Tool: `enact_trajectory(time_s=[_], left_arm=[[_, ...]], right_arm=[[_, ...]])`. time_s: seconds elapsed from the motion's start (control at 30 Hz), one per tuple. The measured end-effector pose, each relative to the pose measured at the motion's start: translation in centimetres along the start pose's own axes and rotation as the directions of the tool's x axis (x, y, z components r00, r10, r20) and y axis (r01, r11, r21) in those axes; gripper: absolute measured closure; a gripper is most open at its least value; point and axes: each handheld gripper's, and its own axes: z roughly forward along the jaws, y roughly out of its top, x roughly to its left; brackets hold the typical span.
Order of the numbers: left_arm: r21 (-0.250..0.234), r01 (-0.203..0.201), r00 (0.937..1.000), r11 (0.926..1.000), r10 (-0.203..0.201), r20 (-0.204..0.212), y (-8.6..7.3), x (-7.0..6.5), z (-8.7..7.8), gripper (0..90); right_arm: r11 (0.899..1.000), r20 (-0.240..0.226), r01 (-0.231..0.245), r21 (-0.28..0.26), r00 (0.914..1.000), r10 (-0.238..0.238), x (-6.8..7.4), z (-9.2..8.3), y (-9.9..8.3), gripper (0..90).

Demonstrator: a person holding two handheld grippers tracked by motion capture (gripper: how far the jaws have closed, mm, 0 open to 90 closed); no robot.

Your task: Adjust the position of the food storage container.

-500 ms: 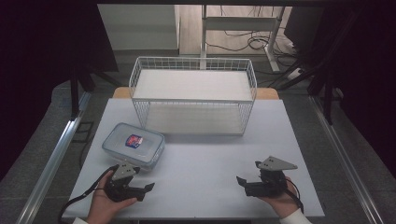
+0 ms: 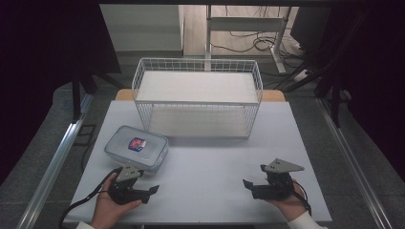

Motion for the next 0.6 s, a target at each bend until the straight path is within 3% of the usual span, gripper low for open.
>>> enact_trajectory(time_s=[0.47, 0.6], left_arm=[[0.0, 0.024, 0.9996, 0.9997, -0.024, 0.015, 0.4, 0.4, -1.0, 20.3], [-0.005, 0.029, 0.9994, 0.9996, -0.029, 0.019, 0.6, 0.6, -1.0, 20.3]], right_arm=[[0.999, 0.011, 0.038, -0.018, 0.9992, -0.038, 0.6, -1.1, 0.3, 15.0], [1.0, 0.008, 0.024, -0.002, 0.9997, -0.024, 0.4, -0.9, 0.1, 15.6]])
